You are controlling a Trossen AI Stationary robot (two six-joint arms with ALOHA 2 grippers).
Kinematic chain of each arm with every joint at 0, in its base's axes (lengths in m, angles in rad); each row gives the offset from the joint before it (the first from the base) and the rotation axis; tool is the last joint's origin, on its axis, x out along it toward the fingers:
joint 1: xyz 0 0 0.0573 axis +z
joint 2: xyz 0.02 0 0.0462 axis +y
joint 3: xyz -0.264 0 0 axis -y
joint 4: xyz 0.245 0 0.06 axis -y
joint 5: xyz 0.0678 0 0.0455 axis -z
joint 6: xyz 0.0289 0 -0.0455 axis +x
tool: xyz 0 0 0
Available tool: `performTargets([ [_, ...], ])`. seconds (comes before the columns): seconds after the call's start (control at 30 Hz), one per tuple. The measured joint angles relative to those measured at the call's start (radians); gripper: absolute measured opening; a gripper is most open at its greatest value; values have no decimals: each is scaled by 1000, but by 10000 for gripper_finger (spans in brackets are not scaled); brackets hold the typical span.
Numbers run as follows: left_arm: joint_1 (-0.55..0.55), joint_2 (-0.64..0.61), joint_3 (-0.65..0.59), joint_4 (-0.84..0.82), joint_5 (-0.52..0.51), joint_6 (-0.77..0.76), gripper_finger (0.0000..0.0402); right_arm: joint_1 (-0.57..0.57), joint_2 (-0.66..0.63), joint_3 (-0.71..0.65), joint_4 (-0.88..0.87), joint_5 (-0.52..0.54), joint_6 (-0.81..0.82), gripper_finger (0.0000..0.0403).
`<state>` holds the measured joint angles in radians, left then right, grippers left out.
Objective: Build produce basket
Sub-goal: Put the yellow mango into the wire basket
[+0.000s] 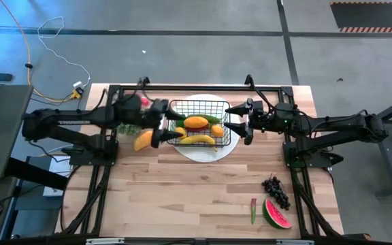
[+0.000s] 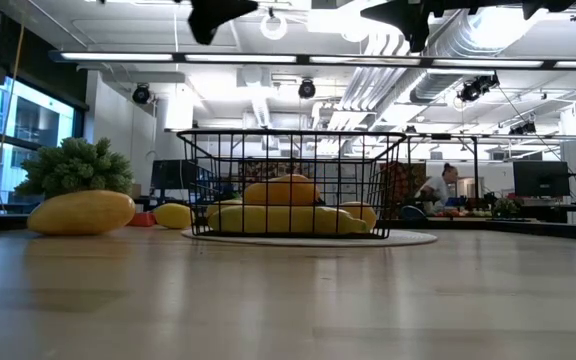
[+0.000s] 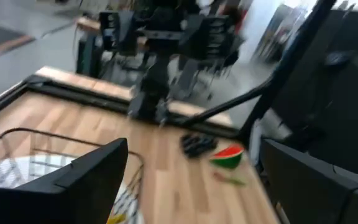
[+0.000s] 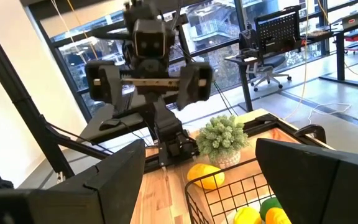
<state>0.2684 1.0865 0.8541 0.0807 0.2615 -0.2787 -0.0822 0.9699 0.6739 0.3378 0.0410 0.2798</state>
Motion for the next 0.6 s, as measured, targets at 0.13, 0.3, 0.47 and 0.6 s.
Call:
performTargets([
  [0.13,-21,-96,-163,145,-35,-84,357,0,0,0,-1,0,0,288],
  [0.3,-42,-190,-284,208,-191,-94,358,0,0,0,2,0,0,288],
  [0.47,-40,-231,-302,209,-255,-17,358,0,0,0,2,0,0,288],
  [0.6,-40,-237,-302,212,-252,64,358,0,0,0,2,0,0,288],
])
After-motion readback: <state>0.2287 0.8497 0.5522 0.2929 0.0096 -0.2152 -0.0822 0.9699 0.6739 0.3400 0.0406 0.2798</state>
